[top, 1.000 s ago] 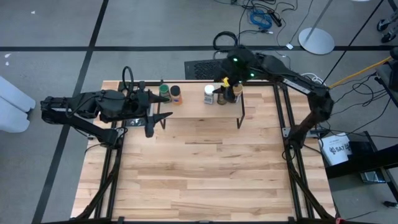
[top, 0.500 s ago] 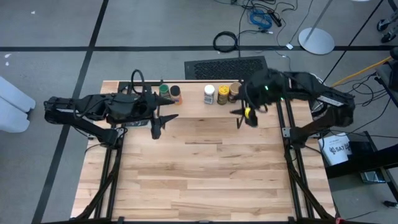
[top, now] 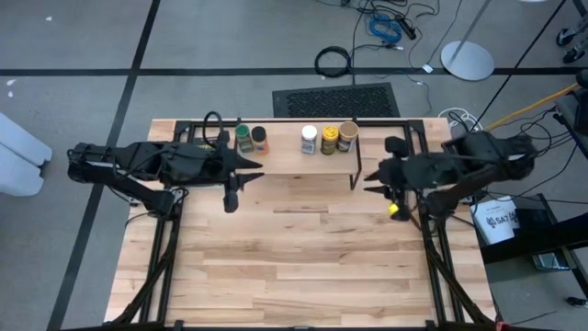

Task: Shelf spices
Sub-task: Return to Home Position

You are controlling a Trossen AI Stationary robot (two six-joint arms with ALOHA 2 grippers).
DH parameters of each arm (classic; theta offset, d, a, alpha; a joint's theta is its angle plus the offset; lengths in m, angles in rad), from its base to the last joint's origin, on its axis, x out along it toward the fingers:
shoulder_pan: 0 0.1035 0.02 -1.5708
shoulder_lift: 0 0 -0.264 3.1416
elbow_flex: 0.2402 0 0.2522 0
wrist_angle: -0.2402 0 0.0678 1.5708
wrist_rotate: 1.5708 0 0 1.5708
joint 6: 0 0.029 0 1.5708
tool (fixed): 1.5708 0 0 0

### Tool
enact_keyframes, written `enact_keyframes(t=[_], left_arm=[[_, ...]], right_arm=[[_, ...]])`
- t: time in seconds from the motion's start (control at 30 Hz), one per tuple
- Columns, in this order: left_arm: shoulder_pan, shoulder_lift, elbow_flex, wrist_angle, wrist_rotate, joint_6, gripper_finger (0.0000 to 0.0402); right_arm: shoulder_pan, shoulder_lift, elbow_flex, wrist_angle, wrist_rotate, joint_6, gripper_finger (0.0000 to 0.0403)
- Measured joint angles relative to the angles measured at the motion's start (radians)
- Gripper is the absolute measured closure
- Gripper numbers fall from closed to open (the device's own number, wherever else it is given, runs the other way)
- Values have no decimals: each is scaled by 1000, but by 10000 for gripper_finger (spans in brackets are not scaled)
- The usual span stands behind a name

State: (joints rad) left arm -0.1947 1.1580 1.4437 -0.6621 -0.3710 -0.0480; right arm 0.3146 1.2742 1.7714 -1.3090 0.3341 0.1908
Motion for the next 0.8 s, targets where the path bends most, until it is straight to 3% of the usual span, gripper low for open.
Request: enact_keyframes(t=[0.2,0.47,0.8], left_arm=[[-8,0,0,-26,42,-25,393],[-24,-20,-66,-25,8,-25,393],[-24,-110,-261,141,21,-34,395]], right_arm=[[77,-35,-1,-38,17,7,393],[134,-145,-146,-17,116,76,401],[139,-378,-518,294,116,51,402]])
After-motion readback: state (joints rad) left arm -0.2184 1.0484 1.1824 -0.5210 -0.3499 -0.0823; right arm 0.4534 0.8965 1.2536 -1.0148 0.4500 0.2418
